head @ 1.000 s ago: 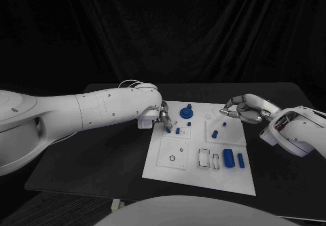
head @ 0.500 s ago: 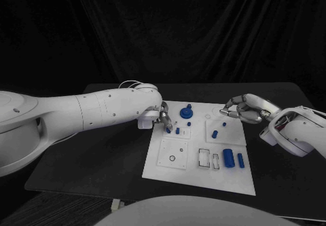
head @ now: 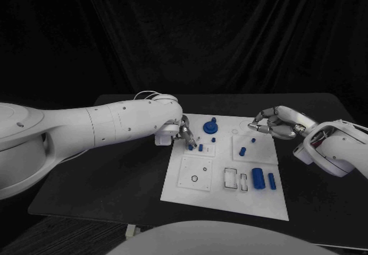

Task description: Assemble the parts on the task board

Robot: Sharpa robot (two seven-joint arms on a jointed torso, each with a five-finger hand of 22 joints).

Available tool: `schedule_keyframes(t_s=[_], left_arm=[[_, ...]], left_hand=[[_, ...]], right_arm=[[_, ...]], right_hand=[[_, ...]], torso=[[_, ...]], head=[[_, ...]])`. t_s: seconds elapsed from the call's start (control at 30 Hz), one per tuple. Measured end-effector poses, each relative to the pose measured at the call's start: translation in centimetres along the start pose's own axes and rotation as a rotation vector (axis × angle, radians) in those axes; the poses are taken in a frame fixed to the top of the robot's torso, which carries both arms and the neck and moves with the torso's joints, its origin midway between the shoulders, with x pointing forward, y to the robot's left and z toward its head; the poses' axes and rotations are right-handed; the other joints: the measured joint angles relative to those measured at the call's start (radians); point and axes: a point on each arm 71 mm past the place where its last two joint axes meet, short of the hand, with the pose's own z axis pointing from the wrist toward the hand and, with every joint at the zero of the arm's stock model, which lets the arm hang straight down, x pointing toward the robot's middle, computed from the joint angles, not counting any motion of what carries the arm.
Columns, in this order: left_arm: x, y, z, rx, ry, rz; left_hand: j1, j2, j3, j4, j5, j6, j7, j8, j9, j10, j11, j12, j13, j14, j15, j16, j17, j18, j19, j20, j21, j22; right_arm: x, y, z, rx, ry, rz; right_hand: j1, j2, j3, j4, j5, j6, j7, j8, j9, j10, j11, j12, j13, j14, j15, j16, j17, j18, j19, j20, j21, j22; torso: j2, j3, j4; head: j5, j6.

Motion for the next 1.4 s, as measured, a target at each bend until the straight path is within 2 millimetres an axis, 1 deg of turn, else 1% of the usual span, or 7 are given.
schedule_keyframes(t_s=[0.07, 0.13, 0.57, 0.7, 0.93, 1.1, 1.4], left_arm=[[-0.01, -0.05, 0.01, -0.001, 0.002, 0.002], [-0.03, -0.09, 0.01, -0.001, 0.005, 0.004], [-0.11, -0.16, 0.06, -0.002, 0.014, 0.012], [-0.08, 0.02, 0.12, -0.005, 0.015, 0.011], [-0.07, 0.22, 0.15, 0.001, 0.013, 0.006], [0.01, 0.52, 0.21, 0.011, 0.007, -0.003], [0.06, 0.78, 0.3, 0.031, -0.003, -0.017]], left_hand=[[-0.009, 0.002, -0.022, 0.016, -0.01, -0.004, 0.005, -0.006, -0.006, -0.002, 0.003, 0.0, 0.0, 0.0, 0.0, 0.0, 0.0, 0.002, -0.001, 0.001, -0.005, 0.0], [-0.01, 0.003, -0.033, 0.023, -0.011, -0.005, 0.008, -0.01, -0.008, 0.0, 0.007, 0.0, 0.0, 0.0, 0.0, 0.0, 0.0, 0.017, -0.003, 0.003, -0.009, 0.0], [-0.027, 0.004, -0.083, 0.052, -0.023, -0.013, 0.017, -0.01, -0.006, 0.0, 0.014, 0.0, 0.0, 0.0, 0.007, 0.0, 0.0, 0.017, -0.007, 0.007, -0.023, 0.0], [-0.019, 0.012, -0.114, 0.053, -0.023, -0.018, 0.008, 0.055, 0.057, 0.0, 0.014, 0.0, 0.0, 0.0, 0.007, 0.0, 0.0, 0.017, -0.007, 0.007, -0.027, 0.0], [-0.001, 0.024, -0.135, 0.052, -0.019, -0.038, 0.0, 0.102, 0.105, 0.0, 0.014, 0.0, 0.0, 0.0, 0.007, 0.0, 0.0, 0.016, -0.007, 0.007, -0.028, 0.0], [0.031, 0.033, -0.16, 0.051, -0.003, -0.064, -0.012, 0.207, 0.202, 0.0, 0.003, 0.0, 0.0, 0.002, 0.004, 0.0, 0.0, 0.016, -0.006, 0.006, -0.032, 0.0], [0.046, 0.039, -0.163, 0.053, 0.001, -0.064, -0.012, 0.227, 0.22, 0.0, -0.004, 0.0, 0.0, 0.0, 0.0, 0.0, 0.0, 0.016, -0.003, 0.003, -0.032, 0.0]], right_arm=[[0.0, 0.0, 0.0, 0.0, 0.0, 0.0], [0.0, -0.01, 0.0, 0.0, 0.0, 0.0], [-0.01, -0.04, -0.02, 0.001, 0.0, 0.0], [-0.02, -0.05, -0.03, 0.001, 0.0, 0.0], [-0.03, -0.07, -0.05, 0.002, 0.0, 0.0], [-0.05, -0.11, -0.08, 0.003, -0.001, 0.0], [-0.05, -0.14, -0.1, 0.004, -0.001, 0.0]], right_hand=[[0.0, 0.0, 0.0, 0.0, 0.004, 0.0, 0.0, 0.0, 0.0, 0.0, 0.0, 0.0, 0.0, 0.0, 0.0, -0.003, 0.0, 0.0, 0.0, 0.0, 0.0, 0.0], [0.008, 0.0, 0.0, 0.0, 0.003, 0.0, 0.0, 0.0, 0.0, 0.0, 0.0, 0.0, 0.0, 0.0, 0.0, -0.003, 0.0, 0.0, 0.0, 0.0, 0.0, 0.0], [0.015, -0.001, 0.0, 0.0, 0.012, 0.0, 0.0, -0.005, -0.001, 0.0, 0.0, 0.0, 0.0, 0.0, 0.0, -0.003, 0.0, 0.0, 0.0, 0.0, 0.0, 0.0], [0.016, 0.0, 0.0, 0.0, 0.012, 0.0, 0.0, -0.005, -0.001, 0.0, 0.0, 0.0, 0.0, 0.0, 0.0, -0.003, 0.0, 0.0, 0.0, 0.0, 0.0, 0.0], [0.016, 0.0, 0.0, 0.0, 0.012, 0.0, 0.0, -0.005, -0.001, 0.0, 0.0, 0.0, 0.0, 0.0, 0.0, -0.003, 0.0, 0.0, 0.0, 0.0, -0.004, 0.0], [0.016, 0.0, 0.0, 0.0, 0.012, 0.0, 0.0, -0.005, -0.001, 0.0, 0.0, 0.0, 0.0, 0.0, 0.0, -0.003, 0.0, 0.0, 0.0, 0.0, -0.005, 0.0], [0.016, 0.0, 0.0, 0.0, 0.012, 0.0, 0.0, -0.005, -0.001, 0.0, 0.0, 0.0, 0.0, 0.0, 0.0, -0.003, 0.0, 0.0, 0.0, 0.0, -0.005, 0.0]], torso=[[0.0, 0.0, 0.0], [0.0, 0.0, 0.0], [0.0, 0.0001, -0.0001], [0.0, 0.0001, -0.0001], [0.0, 0.0, -0.0001], [0.0, 0.0, -0.0001], [0.0, -0.0002, -0.0001]], head=[[0.0, 0.0], [0.0, 0.0], [-0.003, 0.0], [-0.004, 0.0], [-0.005, 0.0], [-0.007, 0.0], [-0.009, 0.0]])
